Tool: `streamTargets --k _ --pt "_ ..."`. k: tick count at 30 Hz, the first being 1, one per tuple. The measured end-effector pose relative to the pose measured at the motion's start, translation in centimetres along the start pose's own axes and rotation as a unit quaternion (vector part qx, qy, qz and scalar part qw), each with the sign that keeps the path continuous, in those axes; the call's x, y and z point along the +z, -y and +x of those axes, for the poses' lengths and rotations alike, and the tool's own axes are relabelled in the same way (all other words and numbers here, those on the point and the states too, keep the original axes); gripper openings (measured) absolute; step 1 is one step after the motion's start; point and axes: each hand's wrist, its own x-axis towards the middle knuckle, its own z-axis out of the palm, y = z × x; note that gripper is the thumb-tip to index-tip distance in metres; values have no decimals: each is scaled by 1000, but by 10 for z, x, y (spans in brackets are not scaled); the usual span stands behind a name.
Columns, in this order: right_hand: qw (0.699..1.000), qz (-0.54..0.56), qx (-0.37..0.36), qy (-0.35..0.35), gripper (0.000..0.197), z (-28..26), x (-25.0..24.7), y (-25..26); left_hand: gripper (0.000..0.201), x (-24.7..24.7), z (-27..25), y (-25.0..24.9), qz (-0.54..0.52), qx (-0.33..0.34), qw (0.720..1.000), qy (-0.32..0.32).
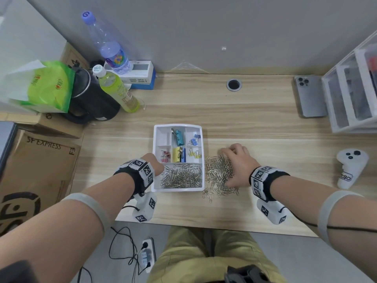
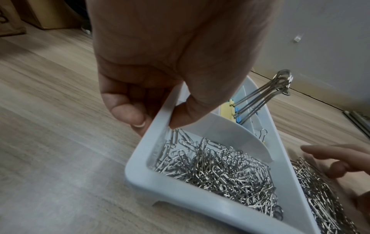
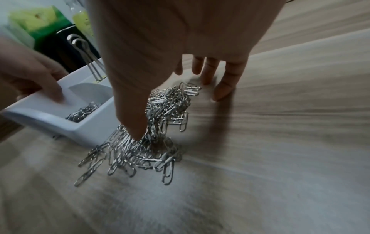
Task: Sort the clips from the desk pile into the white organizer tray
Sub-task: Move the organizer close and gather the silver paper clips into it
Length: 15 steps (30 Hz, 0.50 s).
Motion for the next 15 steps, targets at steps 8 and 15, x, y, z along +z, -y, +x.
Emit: streamTargets --k 8,15 --pt "993 -115 -10 39 133 3 14 18 21 3 -2 0 -5 9 1000 7" --pt "999 -40 -5 14 84 9 14 17 16 9 -5 -11 -19 10 999 27"
